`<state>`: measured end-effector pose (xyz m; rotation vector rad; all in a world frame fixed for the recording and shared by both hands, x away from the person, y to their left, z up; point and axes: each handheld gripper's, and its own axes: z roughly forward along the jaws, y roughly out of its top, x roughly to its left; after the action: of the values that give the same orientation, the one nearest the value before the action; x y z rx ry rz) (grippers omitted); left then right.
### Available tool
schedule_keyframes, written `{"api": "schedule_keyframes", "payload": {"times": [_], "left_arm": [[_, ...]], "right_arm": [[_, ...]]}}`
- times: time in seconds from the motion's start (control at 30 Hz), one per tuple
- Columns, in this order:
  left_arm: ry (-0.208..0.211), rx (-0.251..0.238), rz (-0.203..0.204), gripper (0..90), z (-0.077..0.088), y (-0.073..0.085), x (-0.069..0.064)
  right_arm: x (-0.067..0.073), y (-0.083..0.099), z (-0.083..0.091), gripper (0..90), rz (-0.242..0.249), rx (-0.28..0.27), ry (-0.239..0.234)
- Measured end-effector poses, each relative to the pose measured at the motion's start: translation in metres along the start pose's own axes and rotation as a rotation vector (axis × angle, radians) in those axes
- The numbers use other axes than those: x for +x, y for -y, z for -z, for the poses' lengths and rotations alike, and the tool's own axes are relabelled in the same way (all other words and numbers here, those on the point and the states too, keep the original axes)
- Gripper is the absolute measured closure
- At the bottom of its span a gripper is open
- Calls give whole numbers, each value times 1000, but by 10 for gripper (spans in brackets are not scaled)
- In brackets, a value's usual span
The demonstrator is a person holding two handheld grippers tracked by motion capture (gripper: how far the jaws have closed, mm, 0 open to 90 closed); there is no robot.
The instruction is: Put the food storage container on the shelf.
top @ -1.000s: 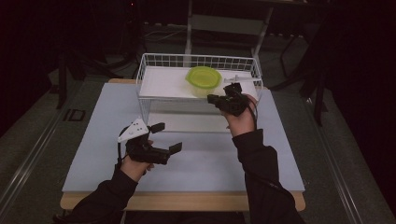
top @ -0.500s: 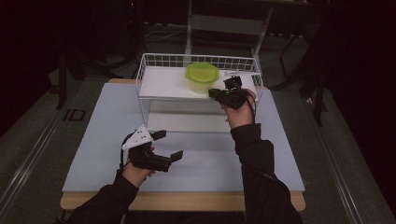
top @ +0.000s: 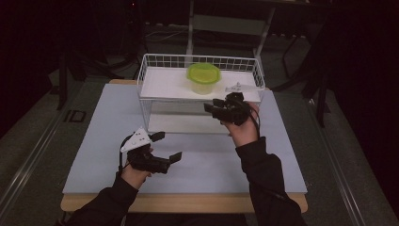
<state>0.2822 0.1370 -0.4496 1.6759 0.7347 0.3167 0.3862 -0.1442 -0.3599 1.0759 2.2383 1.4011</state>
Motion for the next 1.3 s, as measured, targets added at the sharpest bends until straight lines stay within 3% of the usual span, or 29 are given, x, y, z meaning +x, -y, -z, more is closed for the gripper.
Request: {"api": "schedule_keyframes", "payload": {"times": [0.17,0.23,0.27,0.3,0.4,0.57,0.6,0.73,1.07,1.3], "left_arm": [[-9,10,-32,16,-1,2,-1],[-9,8,-29,16,-1,2,-1],[-10,9,-28,16,-1,3,0],[-8,9,-18,16,0,4,0],[-5,15,-24,16,0,5,0],[1,22,-24,16,-1,7,0],[1,27,-28,16,-1,7,-1],[10,38,-41,16,-3,9,-3],[23,57,-60,16,-6,14,-5],[35,79,-71,16,-9,18,-6]], "right_arm": [[13,23,12,288,31,-22,-49],[14,27,13,268,38,-20,-54],[16,35,15,196,56,-17,-82],[17,39,16,185,57,-17,-87],[18,53,17,162,56,-3,-109],[19,71,19,158,68,7,-105],[18,82,18,157,69,23,-111],[15,100,20,156,39,17,-130],[16,125,30,156,112,34,-108],[16,142,36,153,123,65,-101]]}}
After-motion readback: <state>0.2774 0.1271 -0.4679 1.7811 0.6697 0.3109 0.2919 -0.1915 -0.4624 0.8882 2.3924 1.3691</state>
